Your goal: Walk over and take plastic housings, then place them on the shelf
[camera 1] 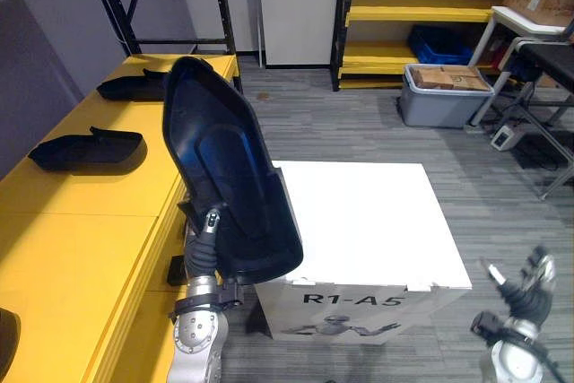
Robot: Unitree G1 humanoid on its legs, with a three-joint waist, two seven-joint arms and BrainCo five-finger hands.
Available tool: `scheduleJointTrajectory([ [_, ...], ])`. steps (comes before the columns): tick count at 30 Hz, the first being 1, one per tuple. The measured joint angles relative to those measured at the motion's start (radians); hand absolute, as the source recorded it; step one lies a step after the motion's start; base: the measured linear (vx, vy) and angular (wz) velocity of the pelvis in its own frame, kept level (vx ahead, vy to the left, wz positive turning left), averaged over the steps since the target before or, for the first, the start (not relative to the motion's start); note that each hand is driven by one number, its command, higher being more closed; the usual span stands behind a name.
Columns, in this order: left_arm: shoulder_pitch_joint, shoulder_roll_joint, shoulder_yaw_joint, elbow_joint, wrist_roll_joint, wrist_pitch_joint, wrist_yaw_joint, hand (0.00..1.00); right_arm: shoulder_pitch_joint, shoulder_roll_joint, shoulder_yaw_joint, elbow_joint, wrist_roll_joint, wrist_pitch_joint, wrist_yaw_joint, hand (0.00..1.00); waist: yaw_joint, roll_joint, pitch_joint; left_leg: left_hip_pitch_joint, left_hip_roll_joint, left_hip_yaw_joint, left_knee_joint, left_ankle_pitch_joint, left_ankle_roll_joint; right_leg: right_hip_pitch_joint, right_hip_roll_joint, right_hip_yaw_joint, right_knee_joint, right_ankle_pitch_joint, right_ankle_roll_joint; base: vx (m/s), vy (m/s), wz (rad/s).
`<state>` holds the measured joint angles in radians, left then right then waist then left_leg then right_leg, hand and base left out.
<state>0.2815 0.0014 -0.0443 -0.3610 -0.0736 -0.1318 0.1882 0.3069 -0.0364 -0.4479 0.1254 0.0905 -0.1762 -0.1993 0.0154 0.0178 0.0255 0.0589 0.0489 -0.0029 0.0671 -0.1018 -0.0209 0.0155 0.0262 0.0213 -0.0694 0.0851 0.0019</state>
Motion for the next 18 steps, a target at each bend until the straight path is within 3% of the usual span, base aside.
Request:
scheduleJointTrajectory([
  [5,0.011,-0.027,0.028,-0.023,0.000,-0.011,-0.018,1.00,0.024,0.031,0.089,0.255,-0.005,0.040,0.100,0.00,0.007,0.003,-0.002,0.001,0.006,-0.001,0.017,-0.007,-0.005,-0.017,0.003,-0.010,0.069,-0.043,-0.007,-0.01,0.001,0.05],
  [11,0.031,-0.043,0.029,-0.023,0.000,-0.012,-0.029,1.00,0.029,0.055,0.208,0.394,-0.037,0.057,0.179,0.00,0.025,0.001,-0.008,0.001,0.004,-0.018,0.022,-0.009,-0.007,-0.017,-0.003,-0.038,0.101,-0.066,-0.007,-0.01,0.012,0.14],
  [18,0.040,-0.060,0.028,-0.023,-0.001,-0.011,-0.034,1.00,-0.020,0.052,0.285,0.535,-0.067,0.077,0.194,0.00,0.056,-0.011,-0.019,-0.003,-0.016,-0.104,0.039,-0.007,-0.010,-0.019,-0.036,-0.127,0.202,-0.135,-0.008,0.01,0.001,0.42],
])
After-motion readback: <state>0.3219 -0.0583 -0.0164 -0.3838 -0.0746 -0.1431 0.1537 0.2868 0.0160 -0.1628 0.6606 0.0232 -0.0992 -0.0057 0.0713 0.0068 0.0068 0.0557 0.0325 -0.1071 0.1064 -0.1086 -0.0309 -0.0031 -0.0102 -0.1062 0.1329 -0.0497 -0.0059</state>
